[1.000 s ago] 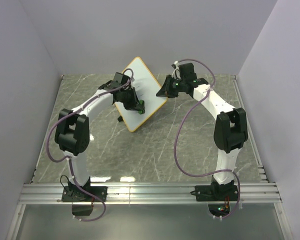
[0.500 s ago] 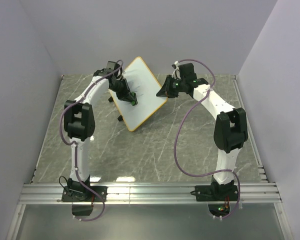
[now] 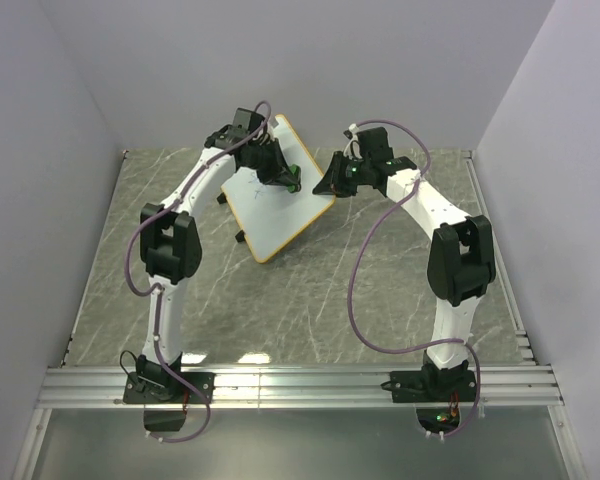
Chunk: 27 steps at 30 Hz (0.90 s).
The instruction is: Erase the whiteboard
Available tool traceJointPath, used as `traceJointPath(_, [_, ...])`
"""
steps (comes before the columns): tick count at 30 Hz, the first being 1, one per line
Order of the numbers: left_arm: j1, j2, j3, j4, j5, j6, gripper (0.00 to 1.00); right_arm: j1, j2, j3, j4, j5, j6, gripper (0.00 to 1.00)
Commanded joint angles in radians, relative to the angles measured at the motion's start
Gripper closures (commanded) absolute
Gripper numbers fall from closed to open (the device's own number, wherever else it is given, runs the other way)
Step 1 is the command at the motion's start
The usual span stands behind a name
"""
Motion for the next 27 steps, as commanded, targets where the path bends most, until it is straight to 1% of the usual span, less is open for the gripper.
traceJointPath(1, [-0.076,0.053,-0.069,0.071,0.009,-0.009,1.0,0.053,0.038,-0.02,-0.164,0.042,-0.024,1.0])
traceJointPath(3, [-0.064,0.062,-0.082,0.041,-0.025,-0.009,1.0,0.053,0.042,-0.022,-0.165,0.041,-0.024,1.0])
traceJointPath(7, [-0.013,0.072,-0.143,0.044,-0.06,-0.012,1.0,0.055,0.042,-0.016,-0.169,0.044,-0.026,1.0])
traceJointPath(10, [0.044,0.075,-0.193,0.028,-0.123,0.013,1.0,0.053,0.034,-0.017,-0.173,0.048,-0.031,1.0])
traceJointPath(12, [0.105,0.076,-0.239,0.019,-0.15,0.013,1.0,0.054,0.031,-0.023,-0.172,0.05,-0.034,1.0])
traceJointPath(14, [0.168,0.081,-0.284,0.022,-0.16,0.002,1.0,0.055,0.026,-0.026,-0.172,0.051,-0.034,1.0])
traceJointPath(17, [0.225,0.094,-0.31,0.03,-0.158,-0.002,1.0,0.055,0.022,-0.028,-0.175,0.056,-0.037,1.0])
traceJointPath(21, [0.237,0.131,-0.276,0.01,-0.138,0.01,1.0,0.053,0.022,-0.023,-0.178,0.059,-0.037,1.0])
traceJointPath(27, [0.196,0.128,-0.229,0.024,-0.095,0.011,1.0,0.053,0.026,-0.02,-0.181,0.059,-0.035,1.0])
